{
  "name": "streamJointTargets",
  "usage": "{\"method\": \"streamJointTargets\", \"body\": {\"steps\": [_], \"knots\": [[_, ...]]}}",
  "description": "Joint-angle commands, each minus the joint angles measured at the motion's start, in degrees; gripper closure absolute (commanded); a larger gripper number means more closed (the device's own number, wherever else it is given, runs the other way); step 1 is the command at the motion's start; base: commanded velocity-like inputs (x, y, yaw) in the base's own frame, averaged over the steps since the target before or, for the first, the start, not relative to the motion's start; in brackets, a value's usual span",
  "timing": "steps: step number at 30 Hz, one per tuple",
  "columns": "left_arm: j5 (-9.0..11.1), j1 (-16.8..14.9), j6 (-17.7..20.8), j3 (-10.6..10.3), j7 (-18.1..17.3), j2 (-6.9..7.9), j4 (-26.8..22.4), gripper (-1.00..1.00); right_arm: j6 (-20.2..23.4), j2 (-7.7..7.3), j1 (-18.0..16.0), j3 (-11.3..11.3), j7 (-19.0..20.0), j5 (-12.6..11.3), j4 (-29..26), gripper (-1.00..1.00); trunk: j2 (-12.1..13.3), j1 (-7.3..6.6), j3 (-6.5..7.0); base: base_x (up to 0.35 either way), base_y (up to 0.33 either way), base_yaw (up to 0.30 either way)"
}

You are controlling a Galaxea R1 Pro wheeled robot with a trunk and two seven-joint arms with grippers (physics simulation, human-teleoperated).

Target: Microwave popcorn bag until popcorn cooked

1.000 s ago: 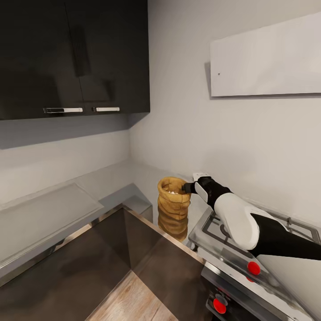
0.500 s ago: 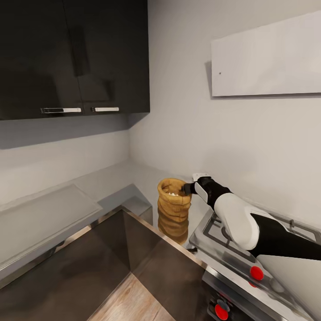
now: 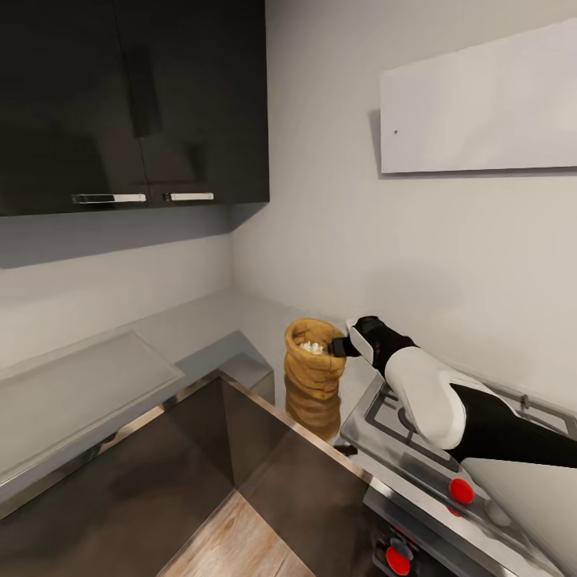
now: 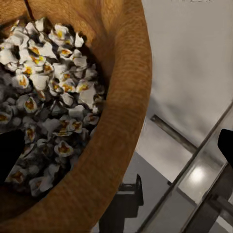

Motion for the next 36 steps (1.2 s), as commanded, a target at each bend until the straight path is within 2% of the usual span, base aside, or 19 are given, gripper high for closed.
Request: {"method": "streamJointTargets", "body": {"steps": [1, 6, 7, 24, 29, 31, 32, 34, 36], "knots": [[0.16, -0.02, -0.10, 0.00, 0.08, -0.01, -0.04, -1.00, 0.10, 0.05, -0.03, -0.48, -0.15, 0.31, -0.08, -1.00, -0.05, 0.01, -0.07, 0.111, 0.000, 0.000], [0.14, 0.01, -0.10, -0.04, 0.06, 0.02, -0.04, -1.00, -0.27, 0.07, -0.03, -0.48, 0.33, 0.17, -0.16, -1.00, -0.05, 0.01, -0.07, 0.155, 0.000, 0.000], [0.14, 0.01, -0.10, -0.04, 0.08, 0.02, -0.04, -1.00, -0.27, 0.11, -0.03, -0.48, 0.40, 0.15, -0.15, 1.00, -0.05, 0.01, -0.07, 0.037, 0.000, 0.000], [0.23, -0.01, -0.10, -0.01, 0.09, 0.05, -0.04, -1.00, 0.03, 0.24, -0.03, -0.62, 0.68, 0.08, -0.64, 1.00, -0.05, 0.01, -0.07, 0.002, 0.000, 0.000], [0.22, 0.01, -0.10, 0.01, 0.11, 0.07, -0.04, -1.00, 1.30, 0.47, -0.03, -0.87, 0.71, -0.01, -1.41, 1.00, -0.05, 0.01, -0.07, 0.000, 0.000, 0.000], [0.23, 0.00, -0.10, 0.01, 0.11, 0.08, -0.04, -1.00, 4.04, 0.77, -0.03, -0.92, 0.72, -0.08, -3.74, 1.00, -0.05, 0.01, -0.07, 0.000, 0.000, 0.000], [0.23, -0.02, -0.10, 0.03, 0.12, 0.08, -0.04, -1.00, 7.43, 0.91, -0.03, -1.21, 0.72, -0.76, -7.37, 1.00, -0.05, 0.01, -0.07, 0.000, 0.000, 0.000], [0.23, -0.02, -0.10, 0.04, 0.11, 0.08, -0.04, -1.00, 15.61, 1.01, -0.03, -1.80, 0.72, -4.42, -14.97, 1.00, -0.05, 0.01, -0.07, 0.000, 0.000, 0.000], [0.23, 0.00, -0.10, 0.04, 0.13, 0.08, -0.04, -1.00, 19.95, 1.02, -0.03, -1.92, 0.78, -5.83, -18.98, 1.00, -0.05, 0.01, -0.07, 0.000, 0.000, 0.000]]}}
